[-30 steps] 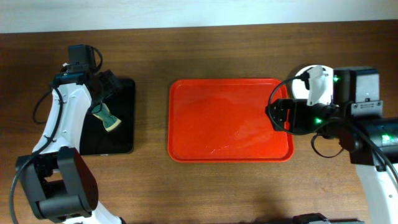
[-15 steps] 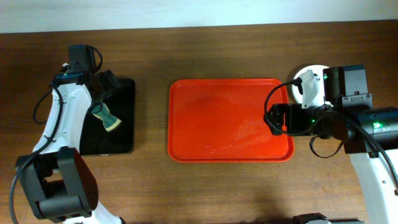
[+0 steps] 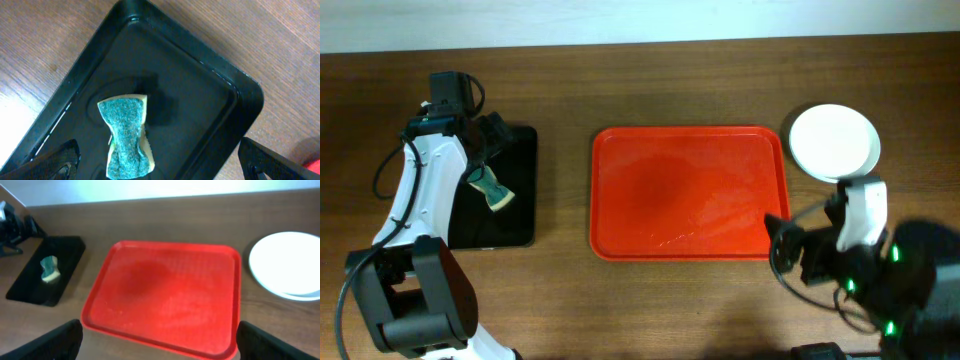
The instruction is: Clean dirty plates on tray and stack at the side
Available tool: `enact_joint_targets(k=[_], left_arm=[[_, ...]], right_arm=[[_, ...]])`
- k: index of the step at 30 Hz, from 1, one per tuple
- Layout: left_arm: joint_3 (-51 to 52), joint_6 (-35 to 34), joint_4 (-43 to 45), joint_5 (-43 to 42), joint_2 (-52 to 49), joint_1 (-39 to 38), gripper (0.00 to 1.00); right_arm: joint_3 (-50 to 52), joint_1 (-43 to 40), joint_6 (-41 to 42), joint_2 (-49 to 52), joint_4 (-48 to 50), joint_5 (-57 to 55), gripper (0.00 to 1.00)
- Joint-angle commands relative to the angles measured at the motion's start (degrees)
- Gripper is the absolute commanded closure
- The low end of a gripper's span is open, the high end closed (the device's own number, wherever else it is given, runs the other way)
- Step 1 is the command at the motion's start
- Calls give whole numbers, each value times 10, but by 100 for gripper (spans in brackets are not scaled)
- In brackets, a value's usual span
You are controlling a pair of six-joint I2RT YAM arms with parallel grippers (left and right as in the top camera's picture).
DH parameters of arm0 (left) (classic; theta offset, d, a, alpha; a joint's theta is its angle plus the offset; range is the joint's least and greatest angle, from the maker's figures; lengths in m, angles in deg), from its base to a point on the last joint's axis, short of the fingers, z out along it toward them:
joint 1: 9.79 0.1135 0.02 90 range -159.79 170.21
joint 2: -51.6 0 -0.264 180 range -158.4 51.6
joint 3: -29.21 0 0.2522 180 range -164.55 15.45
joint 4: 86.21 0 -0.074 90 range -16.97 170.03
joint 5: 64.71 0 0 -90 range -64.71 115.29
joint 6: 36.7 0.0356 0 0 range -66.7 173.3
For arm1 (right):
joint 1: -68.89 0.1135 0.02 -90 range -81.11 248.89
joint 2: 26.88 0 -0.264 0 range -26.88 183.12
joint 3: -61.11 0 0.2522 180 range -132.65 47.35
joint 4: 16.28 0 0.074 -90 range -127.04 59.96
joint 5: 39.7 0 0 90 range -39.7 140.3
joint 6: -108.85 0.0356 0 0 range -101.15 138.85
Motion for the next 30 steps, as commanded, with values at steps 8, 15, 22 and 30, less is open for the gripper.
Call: enact_joint_targets(k=[8,15,22,30], left_arm=[[-3,-1,-1,-2,2,2,1],[-3,-1,0,-2,2,2,1],[-3,-1,0,-2,2,2,1],[-3,-1,0,-2,2,2,1]], right_arm=[[269,-9,-4,-210,223,-16,1],[409,-53,-4,-305,365,-18,1],[518,-53,-4,-363,495,-55,2],[555,-52,-4,-371,548,-120,1]])
